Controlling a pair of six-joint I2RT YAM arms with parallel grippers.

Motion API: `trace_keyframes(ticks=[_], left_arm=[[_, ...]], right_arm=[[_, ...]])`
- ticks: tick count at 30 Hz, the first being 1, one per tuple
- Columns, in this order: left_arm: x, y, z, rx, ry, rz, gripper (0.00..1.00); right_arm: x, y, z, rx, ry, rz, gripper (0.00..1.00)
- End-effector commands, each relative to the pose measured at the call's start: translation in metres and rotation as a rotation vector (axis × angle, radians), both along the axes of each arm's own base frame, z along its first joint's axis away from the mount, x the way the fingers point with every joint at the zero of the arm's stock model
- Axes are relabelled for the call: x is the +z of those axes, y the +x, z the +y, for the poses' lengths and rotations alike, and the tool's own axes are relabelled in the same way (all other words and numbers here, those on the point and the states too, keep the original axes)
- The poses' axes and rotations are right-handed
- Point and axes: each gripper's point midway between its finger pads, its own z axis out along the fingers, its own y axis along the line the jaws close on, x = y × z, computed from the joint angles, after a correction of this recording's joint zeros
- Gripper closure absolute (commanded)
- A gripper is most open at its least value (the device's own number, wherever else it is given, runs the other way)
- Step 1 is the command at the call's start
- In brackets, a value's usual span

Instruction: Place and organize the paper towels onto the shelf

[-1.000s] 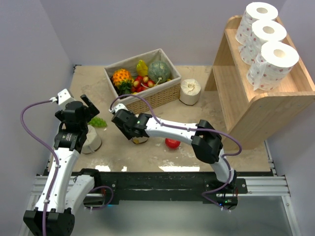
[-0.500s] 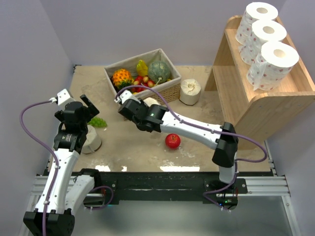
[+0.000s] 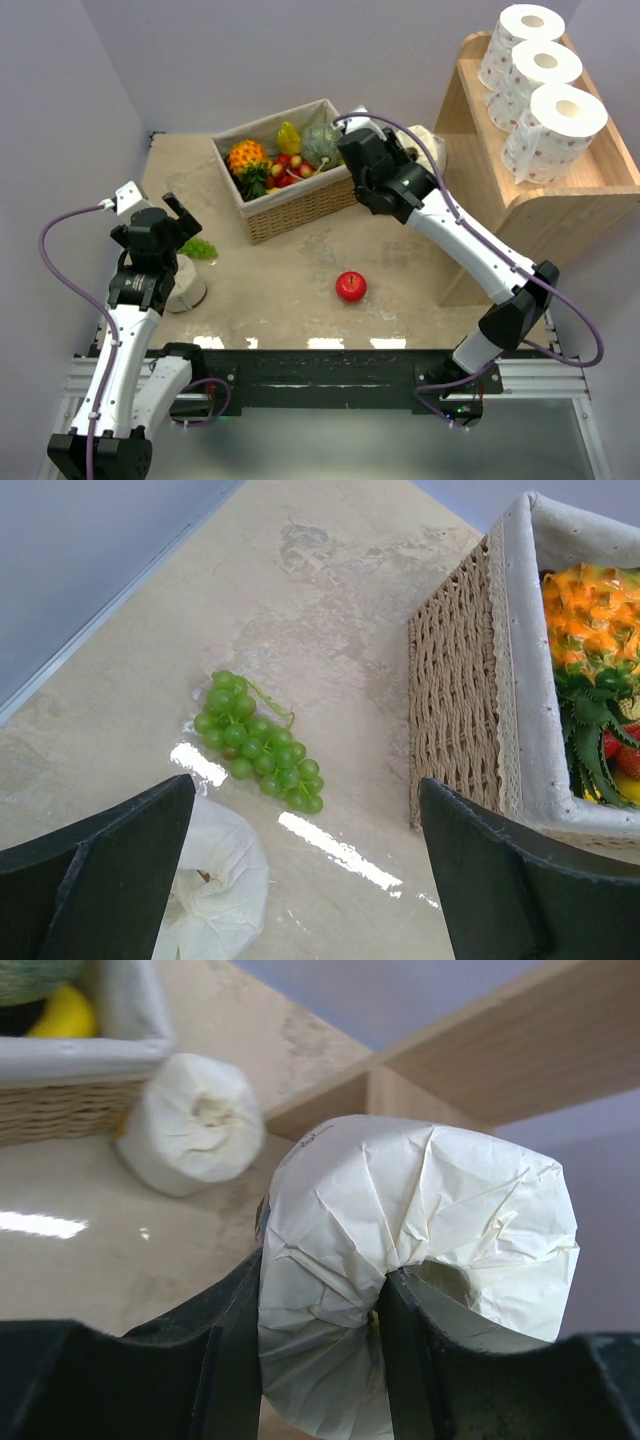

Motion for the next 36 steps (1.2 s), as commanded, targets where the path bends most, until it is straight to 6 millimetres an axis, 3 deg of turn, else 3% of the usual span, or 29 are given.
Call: trace_keyframes(ticks=[1,14,36], left_arm=[[0.008,0.003,0.001,-0.007,0.012,-0.037,0.0],[0.008,0.003,0.0,-0.008,0.012,-0.038,0.0],[0.009,0.003,0.0,-0.01,0.013,-0.04,0.0]], right_arm=[[0.046,0.018,-0.042,-0.052,-0.061,-0.128,0.59],[0.031,0.057,-0.072,-0.059,-0.117,-0.095,0.59],[0.011,0.081,-0.104,-0.1,-0.168,-0.084,0.55]])
